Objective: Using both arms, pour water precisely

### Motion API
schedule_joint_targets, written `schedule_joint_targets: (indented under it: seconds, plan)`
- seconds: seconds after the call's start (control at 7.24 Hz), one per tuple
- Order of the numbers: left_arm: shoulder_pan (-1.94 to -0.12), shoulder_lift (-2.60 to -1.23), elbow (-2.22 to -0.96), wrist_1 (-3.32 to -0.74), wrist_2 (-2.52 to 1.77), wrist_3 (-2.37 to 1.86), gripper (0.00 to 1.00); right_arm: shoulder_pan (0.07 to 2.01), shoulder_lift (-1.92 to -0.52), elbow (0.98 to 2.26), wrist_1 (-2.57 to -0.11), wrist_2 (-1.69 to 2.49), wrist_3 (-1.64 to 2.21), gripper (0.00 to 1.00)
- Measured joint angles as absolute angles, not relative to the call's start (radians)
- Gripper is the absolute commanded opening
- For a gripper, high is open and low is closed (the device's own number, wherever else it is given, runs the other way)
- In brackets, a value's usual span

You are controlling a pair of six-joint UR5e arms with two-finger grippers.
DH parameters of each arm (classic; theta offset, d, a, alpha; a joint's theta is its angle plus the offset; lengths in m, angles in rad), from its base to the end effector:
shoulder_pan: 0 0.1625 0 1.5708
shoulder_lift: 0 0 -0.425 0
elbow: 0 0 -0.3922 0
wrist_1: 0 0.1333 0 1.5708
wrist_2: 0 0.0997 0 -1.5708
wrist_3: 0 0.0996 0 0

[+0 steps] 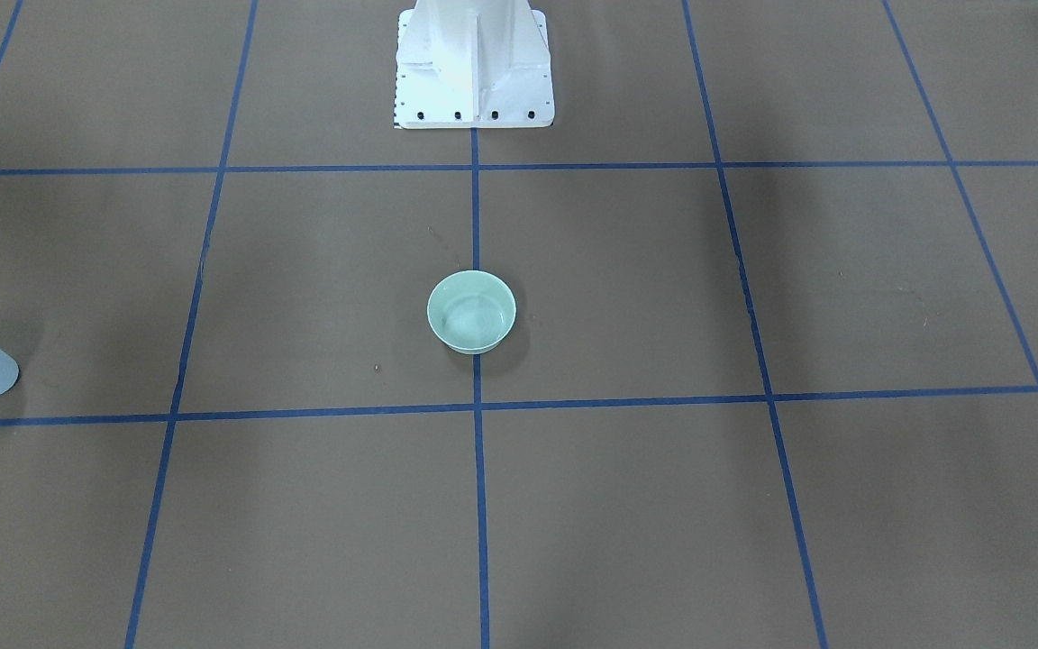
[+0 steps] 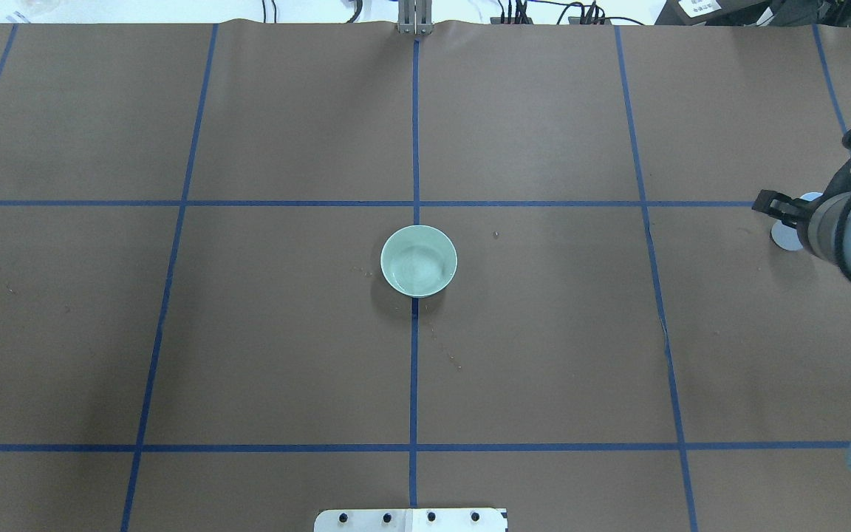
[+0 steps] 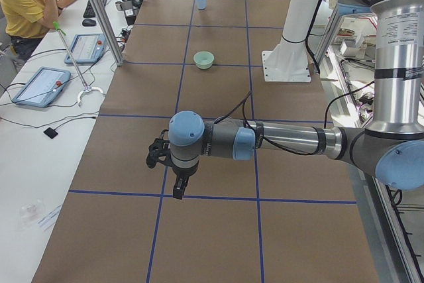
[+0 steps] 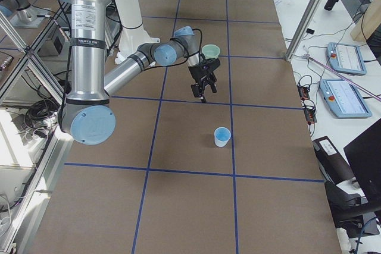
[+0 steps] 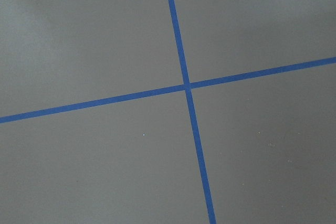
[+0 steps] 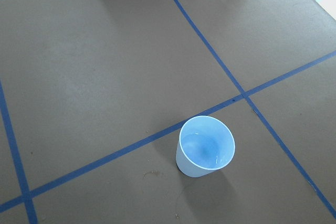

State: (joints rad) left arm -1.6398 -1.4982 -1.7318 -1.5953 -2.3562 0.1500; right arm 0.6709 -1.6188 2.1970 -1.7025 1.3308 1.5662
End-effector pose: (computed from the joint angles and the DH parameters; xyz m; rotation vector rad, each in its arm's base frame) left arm -0.0949 -0.4614 0.6105 0.1922 0.7686 0.1211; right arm -0.2469 -0.3963 0.4169 0.3778 -0.3484 0.7055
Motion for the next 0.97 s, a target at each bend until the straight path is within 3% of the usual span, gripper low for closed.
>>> schedule_joint_targets:
  seconds: [0.41, 0.97]
  plan:
    - [-1.640, -1.497, -1.732, -1.595, -2.356, 0.150, 1.00, 0.523, -1.606, 2.005, -1.704, 1.043, 1.818, 0.99]
    - [-1.640, -1.497, -1.733, -1.595, -2.356, 0.149, 1.00, 0.483, -1.539, 1.799, -1.704, 0.872, 2.040, 0.99]
